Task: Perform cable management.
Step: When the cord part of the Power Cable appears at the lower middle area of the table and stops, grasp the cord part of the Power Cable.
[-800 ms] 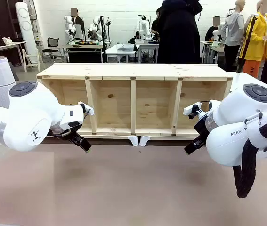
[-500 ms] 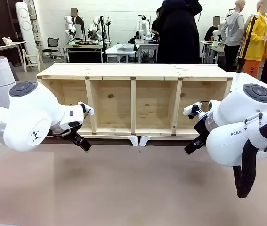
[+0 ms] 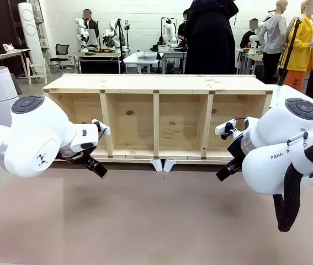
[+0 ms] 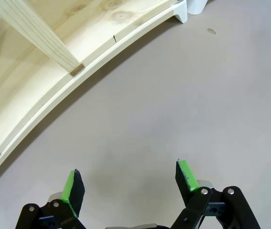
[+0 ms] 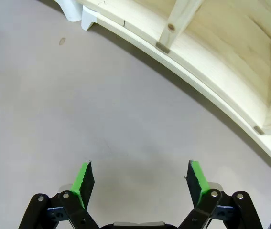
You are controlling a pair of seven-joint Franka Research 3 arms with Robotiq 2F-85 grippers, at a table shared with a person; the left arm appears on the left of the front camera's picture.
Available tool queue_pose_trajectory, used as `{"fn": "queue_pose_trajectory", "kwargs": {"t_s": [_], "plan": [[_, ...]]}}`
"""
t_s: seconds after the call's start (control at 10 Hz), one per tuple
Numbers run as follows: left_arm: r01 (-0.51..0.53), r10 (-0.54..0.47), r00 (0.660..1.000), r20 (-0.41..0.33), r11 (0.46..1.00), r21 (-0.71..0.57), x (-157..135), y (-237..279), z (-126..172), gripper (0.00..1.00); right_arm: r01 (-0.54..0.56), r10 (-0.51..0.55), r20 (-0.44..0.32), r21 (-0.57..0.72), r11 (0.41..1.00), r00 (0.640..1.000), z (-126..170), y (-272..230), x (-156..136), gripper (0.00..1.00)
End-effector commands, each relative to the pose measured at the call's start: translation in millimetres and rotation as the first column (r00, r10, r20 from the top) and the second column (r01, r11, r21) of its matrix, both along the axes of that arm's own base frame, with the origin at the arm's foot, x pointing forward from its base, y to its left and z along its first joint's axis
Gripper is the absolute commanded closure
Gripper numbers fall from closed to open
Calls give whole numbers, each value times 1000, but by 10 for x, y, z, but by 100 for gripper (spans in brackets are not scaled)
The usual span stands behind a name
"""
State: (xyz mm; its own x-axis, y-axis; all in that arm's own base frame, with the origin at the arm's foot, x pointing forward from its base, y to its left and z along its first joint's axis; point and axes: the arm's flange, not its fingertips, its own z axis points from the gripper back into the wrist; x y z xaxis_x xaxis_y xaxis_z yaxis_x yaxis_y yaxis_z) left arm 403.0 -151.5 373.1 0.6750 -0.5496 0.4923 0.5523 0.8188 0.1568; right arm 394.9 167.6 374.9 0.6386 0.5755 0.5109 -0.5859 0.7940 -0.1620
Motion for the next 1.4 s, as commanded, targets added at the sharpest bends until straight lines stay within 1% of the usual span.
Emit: {"fn": "queue_pose_trajectory", "kwargs": {"t_s": [0.0, 0.3, 0.6, 0.8, 1.1, 1.3], "plan": [[-29, 28, 999, 24, 999, 42, -45, -10, 107, 0, 20, -20, 19, 17, 1000, 1000, 82, -141, -137, 0], [-68, 67, 997, 37, 997, 26, -184, 106, 249, 0, 56, -58, 42, 36, 998, 997, 235, -278, -355, 0], [-91, 89, 990, 108, 996, 12, -519, 324, 503, 0, 99, -102, 73, 40, 994, 992, 504, -472, -783, 0], [-115, 116, 986, 121, 993, -12, -731, 496, 612, 0, 142, -146, 96, 49, 989, 985, 616, -619, -1100, 0], [-171, 177, 971, 159, 984, -49, -1058, 759, 718, 0, 216, -226, 121, 93, 972, 967, 654, -881, -1493, 0], [-224, 232, 950, 208, 973, -62, -1346, 852, 782, 0, 250, -265, 139, 111, 962, 954, 678, -980, -1702, 0]]}}
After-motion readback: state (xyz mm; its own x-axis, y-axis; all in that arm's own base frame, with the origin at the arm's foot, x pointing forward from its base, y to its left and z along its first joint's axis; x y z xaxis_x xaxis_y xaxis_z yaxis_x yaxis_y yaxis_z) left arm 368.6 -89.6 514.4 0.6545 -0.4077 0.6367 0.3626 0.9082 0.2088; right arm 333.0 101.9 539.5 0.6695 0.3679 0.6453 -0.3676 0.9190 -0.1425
